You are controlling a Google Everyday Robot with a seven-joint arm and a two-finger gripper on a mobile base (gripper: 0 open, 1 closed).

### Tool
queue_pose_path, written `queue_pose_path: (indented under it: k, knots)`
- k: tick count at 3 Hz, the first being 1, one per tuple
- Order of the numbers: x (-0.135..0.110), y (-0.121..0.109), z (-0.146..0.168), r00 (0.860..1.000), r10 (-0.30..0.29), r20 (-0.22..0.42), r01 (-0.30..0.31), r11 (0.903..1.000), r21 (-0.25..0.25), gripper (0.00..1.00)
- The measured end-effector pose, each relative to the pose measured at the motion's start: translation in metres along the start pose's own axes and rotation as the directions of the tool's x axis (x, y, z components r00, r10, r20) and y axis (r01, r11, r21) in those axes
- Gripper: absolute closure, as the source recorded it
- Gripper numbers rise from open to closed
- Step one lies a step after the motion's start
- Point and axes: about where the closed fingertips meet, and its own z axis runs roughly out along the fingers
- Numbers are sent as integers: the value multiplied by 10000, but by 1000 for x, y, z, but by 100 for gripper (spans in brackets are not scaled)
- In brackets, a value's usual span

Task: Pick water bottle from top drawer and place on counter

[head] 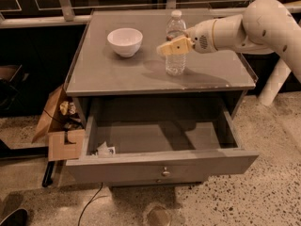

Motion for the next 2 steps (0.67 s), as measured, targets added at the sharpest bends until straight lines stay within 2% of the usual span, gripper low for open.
queue_pose_path:
  k: [2]
  knots:
    - [0,0,0,10000,0,0,0,10000,-1,0]
